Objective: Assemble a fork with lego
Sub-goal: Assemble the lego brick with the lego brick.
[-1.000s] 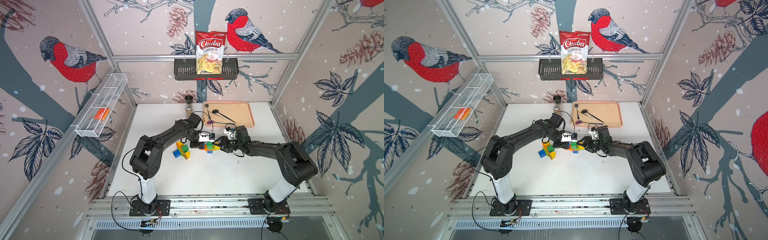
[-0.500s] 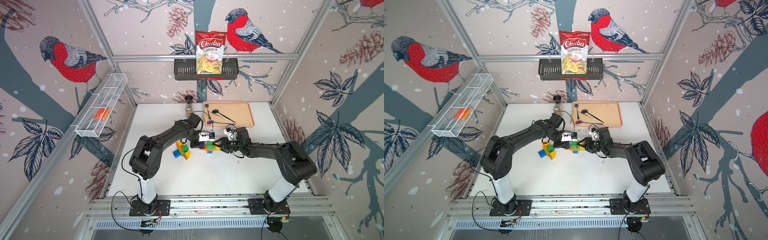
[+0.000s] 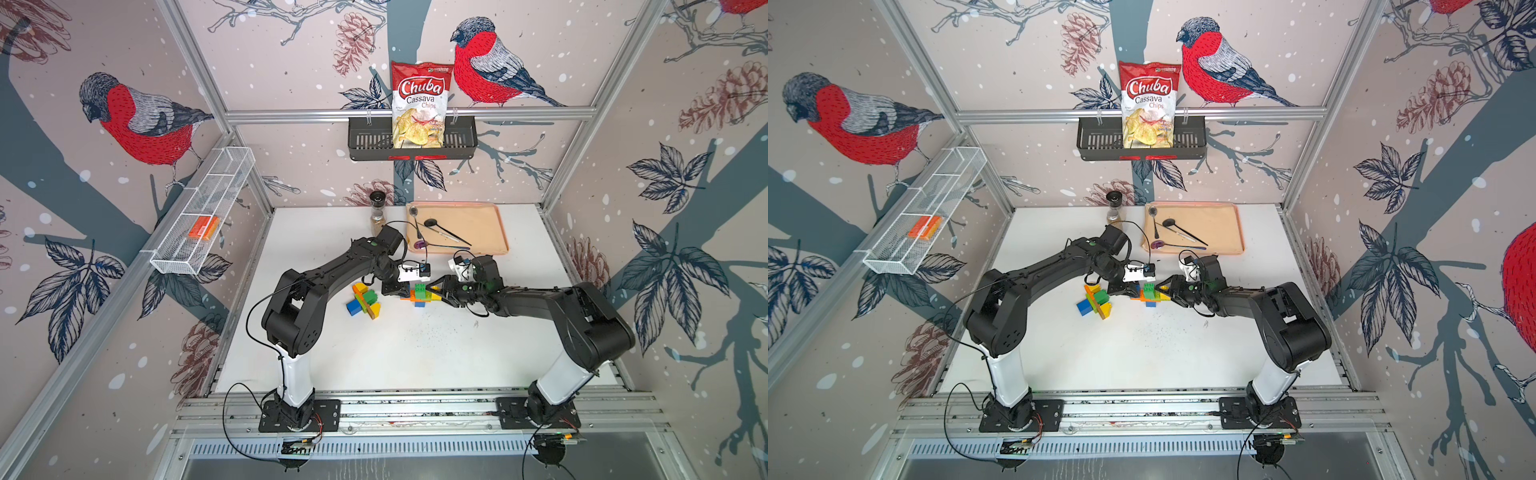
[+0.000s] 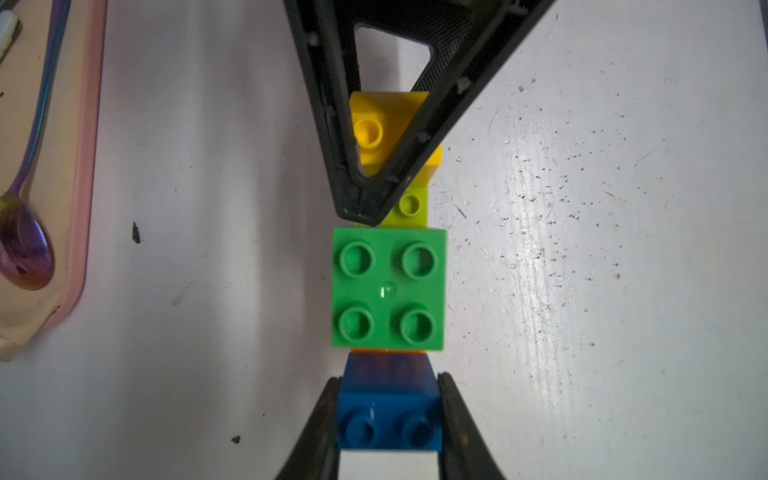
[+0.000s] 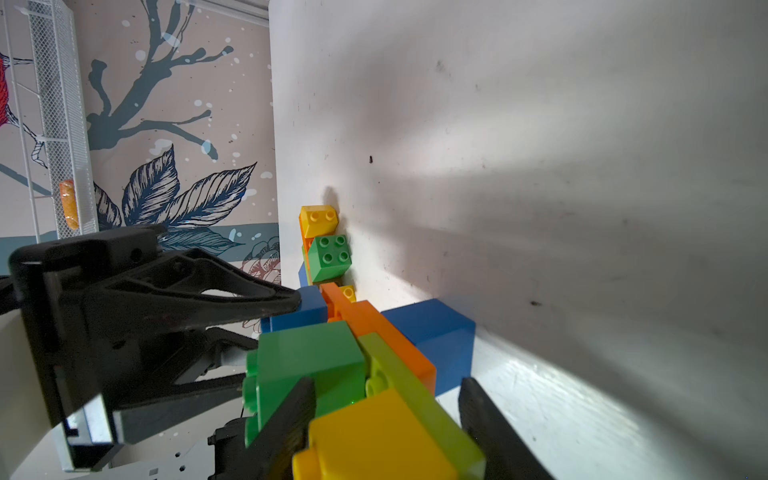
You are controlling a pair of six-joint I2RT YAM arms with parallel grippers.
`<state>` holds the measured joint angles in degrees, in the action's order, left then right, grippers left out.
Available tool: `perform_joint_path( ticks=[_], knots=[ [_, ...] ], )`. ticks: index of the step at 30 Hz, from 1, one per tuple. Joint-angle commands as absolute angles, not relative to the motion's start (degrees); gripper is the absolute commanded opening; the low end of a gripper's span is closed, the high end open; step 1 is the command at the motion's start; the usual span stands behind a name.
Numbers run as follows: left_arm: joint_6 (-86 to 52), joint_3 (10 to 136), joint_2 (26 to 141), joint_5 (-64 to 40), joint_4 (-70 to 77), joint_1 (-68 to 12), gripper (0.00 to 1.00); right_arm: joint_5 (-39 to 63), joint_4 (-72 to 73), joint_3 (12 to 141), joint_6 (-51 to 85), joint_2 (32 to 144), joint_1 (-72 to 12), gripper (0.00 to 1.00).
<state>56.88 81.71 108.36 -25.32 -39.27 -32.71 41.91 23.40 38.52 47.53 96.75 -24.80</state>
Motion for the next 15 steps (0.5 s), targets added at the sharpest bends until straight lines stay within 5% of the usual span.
perform_joint_path(
  ticks=[1,15],
  knots=[
    [56.1,81.5,108.5,-23.9,-40.7,-32.8,0.0,40.4,19.2,38.1,47.0,96.2,-24.5,0.58],
    [56.3,82.8,107.2,-23.0,-41.4,-33.1,0.0,43.1,21.3,37.6,47.9,94.5,-24.0,0.63]
  ],
)
